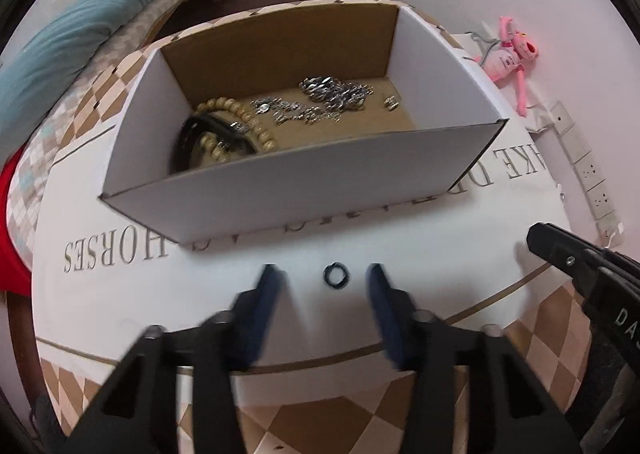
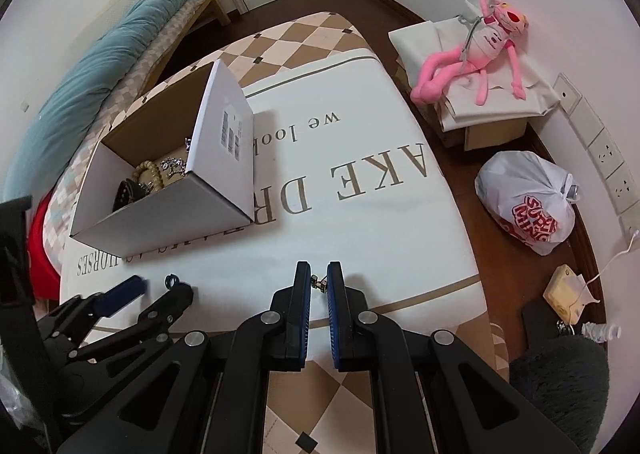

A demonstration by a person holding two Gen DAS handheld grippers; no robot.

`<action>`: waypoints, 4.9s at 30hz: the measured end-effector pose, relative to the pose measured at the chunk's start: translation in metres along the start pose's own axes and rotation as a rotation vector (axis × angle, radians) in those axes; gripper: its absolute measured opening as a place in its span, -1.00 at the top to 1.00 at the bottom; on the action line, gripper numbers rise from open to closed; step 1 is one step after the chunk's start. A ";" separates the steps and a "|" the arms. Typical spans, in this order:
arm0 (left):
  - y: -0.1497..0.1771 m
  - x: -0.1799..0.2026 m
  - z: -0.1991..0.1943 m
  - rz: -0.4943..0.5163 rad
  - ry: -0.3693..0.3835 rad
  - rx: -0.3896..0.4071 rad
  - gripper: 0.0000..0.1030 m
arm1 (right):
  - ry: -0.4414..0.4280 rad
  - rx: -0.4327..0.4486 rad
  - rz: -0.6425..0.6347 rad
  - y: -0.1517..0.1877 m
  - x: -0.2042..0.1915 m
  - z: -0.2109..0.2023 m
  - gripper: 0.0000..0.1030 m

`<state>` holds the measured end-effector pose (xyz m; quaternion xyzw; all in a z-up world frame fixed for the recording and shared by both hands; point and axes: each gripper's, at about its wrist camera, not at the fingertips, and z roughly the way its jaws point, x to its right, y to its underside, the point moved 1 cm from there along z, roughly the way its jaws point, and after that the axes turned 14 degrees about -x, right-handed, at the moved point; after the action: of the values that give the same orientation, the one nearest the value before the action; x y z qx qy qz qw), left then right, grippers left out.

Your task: Organize jewelry

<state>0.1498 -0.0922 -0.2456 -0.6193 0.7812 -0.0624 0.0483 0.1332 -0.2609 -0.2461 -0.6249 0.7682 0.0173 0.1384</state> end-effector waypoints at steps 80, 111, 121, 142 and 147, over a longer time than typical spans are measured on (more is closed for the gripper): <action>0.000 -0.098 -0.190 -0.218 -0.100 0.156 -1.00 | 0.172 0.049 -0.186 -0.044 -0.096 -0.131 -1.00; 0.070 -0.062 -0.335 -0.205 -0.037 0.308 -1.00 | 0.172 0.376 -0.202 0.055 -0.111 -0.335 -1.00; 0.057 -0.060 -0.320 -0.219 -0.041 0.259 -1.00 | 0.169 0.341 -0.178 0.046 -0.107 -0.325 -1.00; -0.015 -0.079 -0.255 -0.212 -0.062 0.067 -1.00 | 0.211 0.145 -0.204 -0.037 -0.112 -0.247 -1.00; -0.018 -0.083 -0.246 -0.228 -0.056 0.037 -1.00 | 0.211 0.096 -0.210 -0.047 -0.112 -0.234 -1.00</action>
<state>0.1486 -0.0063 0.0003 -0.7047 0.7026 -0.0648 0.0739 0.1536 -0.2113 0.0120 -0.6928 0.7088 -0.0997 0.0879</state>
